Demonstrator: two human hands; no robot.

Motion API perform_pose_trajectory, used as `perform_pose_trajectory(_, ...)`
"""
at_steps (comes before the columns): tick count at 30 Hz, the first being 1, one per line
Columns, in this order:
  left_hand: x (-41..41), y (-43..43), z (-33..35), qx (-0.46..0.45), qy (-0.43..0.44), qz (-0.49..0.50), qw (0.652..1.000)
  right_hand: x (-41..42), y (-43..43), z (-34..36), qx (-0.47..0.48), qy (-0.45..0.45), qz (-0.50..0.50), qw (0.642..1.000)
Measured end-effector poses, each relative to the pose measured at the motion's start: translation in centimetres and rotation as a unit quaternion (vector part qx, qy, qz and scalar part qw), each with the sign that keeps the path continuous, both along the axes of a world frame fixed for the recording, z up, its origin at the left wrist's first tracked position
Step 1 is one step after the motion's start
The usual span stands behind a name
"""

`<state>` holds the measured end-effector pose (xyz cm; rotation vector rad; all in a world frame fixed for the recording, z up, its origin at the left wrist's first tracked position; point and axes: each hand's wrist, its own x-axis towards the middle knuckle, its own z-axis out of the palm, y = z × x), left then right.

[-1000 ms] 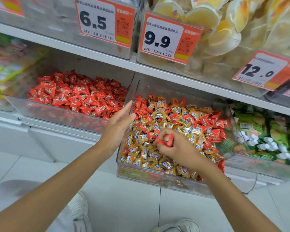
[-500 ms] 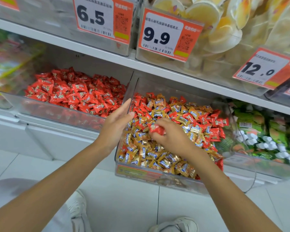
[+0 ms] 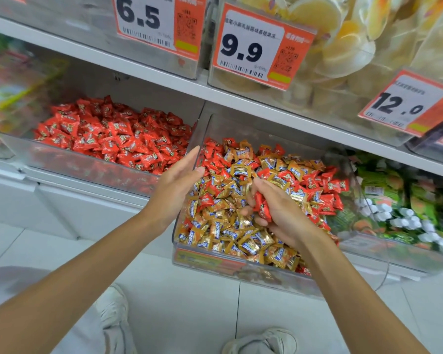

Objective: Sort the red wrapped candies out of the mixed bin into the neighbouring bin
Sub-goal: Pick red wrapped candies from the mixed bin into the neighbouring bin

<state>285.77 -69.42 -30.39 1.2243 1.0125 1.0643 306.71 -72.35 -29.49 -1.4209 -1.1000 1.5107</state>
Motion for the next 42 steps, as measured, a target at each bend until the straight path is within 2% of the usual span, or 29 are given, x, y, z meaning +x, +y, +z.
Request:
perform_pose_trajectory(3, 0.0, 0.0, -0.1, 0.002, 0.000, 0.002, 1.000, -1.0, 0.1, 0.2, 0.074, -0.114, 0.023, 0.990)
perform_pose_trajectory(6, -0.1, 0.0, -0.2, 0.005, 0.005, 0.005, 1.000, -3.5, 0.9, -0.3, 0.151, -0.246, 0.076, 0.954)
perform_pose_trajectory(7, -0.1, 0.0, -0.2, 0.005, 0.004, 0.006, 1.000, -4.4, 1.1, -0.6, 0.169, -0.301, 0.103, 0.933)
perform_pose_trajectory(9, 0.0, 0.0, -0.2, 0.004, 0.001, 0.006, 1.000, -5.5, 1.8, -2.0, 0.202, -0.429, 0.162, 0.866)
perform_pose_trajectory(10, 0.0, 0.0, -0.2, 0.002, -0.003, 0.005, 1.000, -5.8, 2.0, -2.5, 0.210, -0.464, 0.176, 0.842)
perform_pose_trajectory(11, 0.0, 0.0, -0.1, 0.001, -0.007, 0.005, 1.000, -5.8, 2.1, -2.7, 0.213, -0.472, 0.179, 0.837)
perform_pose_trajectory(13, 0.0, 0.0, 0.0, 0.001, -0.011, 0.007, 1.000, -5.1, 2.2, -2.6, 0.216, -0.442, 0.173, 0.853)
perform_pose_trajectory(17, 0.0, 0.0, 0.0, 0.000, -0.013, 0.004, 1.000, -2.8, 0.9, -1.8, 0.170, -0.285, 0.125, 0.935)
perform_pose_trajectory(19, -0.1, -0.1, 0.1, 0.000, -0.012, 0.007, 1.000, -2.0, 0.3, -1.4, 0.163, -0.254, 0.105, 0.948)
perform_pose_trajectory(24, 0.0, -0.2, 0.2, 0.002, -0.013, 0.014, 1.000, -4.0, 0.1, -1.6, 0.144, -0.303, 0.209, 0.919)
perform_pose_trajectory(27, 0.0, -0.1, 0.0, 0.001, -0.014, 0.011, 1.000, -6.4, 0.5, -2.2, 0.146, -0.326, 0.228, 0.906)
perform_pose_trajectory(30, -0.1, -0.1, 0.0, -0.001, -0.016, 0.007, 1.000, -7.6, 1.0, -2.6, 0.183, -0.444, 0.252, 0.840)
perform_pose_trajectory(32, -0.1, -0.1, 0.1, 0.000, -0.018, 0.002, 1.000, -7.5, 1.3, -2.7, 0.176, -0.506, 0.262, 0.803)
perform_pose_trajectory(34, -0.1, -0.1, 0.1, -0.001, -0.018, 0.000, 1.000, -7.1, 1.5, -2.7, 0.152, -0.524, 0.279, 0.790)
perform_pose_trajectory(39, -0.1, -0.1, 0.0, 0.002, -0.016, 0.002, 1.000, -7.0, 1.2, -2.6, 0.149, -0.432, 0.287, 0.842)
perform_pose_trajectory(42, 0.0, -0.1, 0.0, -0.002, -0.019, 0.006, 1.000, -6.3, 0.8, -2.8, 0.146, -0.333, 0.243, 0.899)
